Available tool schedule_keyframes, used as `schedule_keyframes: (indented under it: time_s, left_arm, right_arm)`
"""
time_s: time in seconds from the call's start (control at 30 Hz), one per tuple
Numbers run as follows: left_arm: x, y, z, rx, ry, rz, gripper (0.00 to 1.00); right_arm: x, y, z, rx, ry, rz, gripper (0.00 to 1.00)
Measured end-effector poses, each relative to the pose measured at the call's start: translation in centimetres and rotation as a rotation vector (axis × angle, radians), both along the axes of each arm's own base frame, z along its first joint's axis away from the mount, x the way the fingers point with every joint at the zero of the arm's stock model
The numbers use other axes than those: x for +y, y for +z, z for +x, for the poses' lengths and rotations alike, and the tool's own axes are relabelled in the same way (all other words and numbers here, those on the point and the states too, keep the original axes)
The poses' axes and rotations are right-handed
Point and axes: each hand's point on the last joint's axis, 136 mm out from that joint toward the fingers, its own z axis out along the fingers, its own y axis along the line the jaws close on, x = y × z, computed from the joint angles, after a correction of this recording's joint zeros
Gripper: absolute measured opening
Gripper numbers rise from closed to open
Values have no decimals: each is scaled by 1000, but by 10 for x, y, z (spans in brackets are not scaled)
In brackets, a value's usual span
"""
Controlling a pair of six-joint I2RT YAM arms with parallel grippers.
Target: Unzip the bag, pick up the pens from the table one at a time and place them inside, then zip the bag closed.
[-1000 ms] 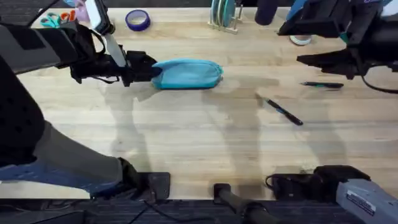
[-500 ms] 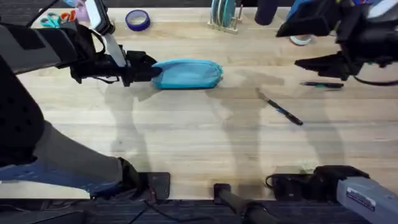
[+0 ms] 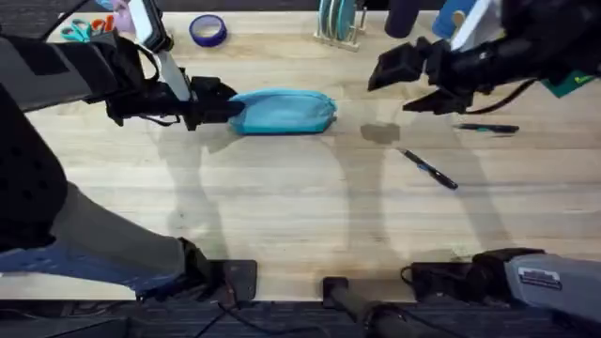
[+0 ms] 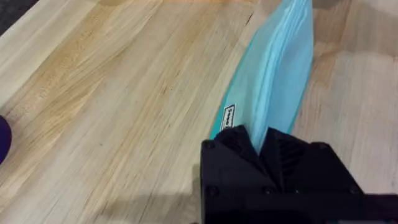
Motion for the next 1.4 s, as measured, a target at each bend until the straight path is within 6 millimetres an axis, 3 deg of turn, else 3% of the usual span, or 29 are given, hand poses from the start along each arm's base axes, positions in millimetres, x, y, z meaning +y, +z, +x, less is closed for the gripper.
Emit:
schedule_keyframes:
  time_s: [0.3, 0.5, 0.73, 1.0, 1.17, 1.4]
  left_arm:
    - [0, 0, 0, 0, 0, 0, 44]
    - [0, 0, 0, 0, 0, -1, 43]
    - [0, 0, 0, 0, -1, -1, 43]
    - [0, 0, 0, 0, 0, -1, 43]
    - [0, 0, 0, 0, 0, -2, 43]
    - [0, 0, 0, 0, 0, -2, 43]
  right_arm:
    - [3, -24, 1, 33, 79, -37, 996]
    - [5, -24, 5, -10, 121, -51, 996]
    - [30, -24, -11, -232, 556, -159, 996]
    - [60, -17, -7, -738, 1185, -402, 997]
    - [60, -18, -8, -837, 1331, -465, 997]
    - [58, -21, -12, -855, 1392, -481, 997]
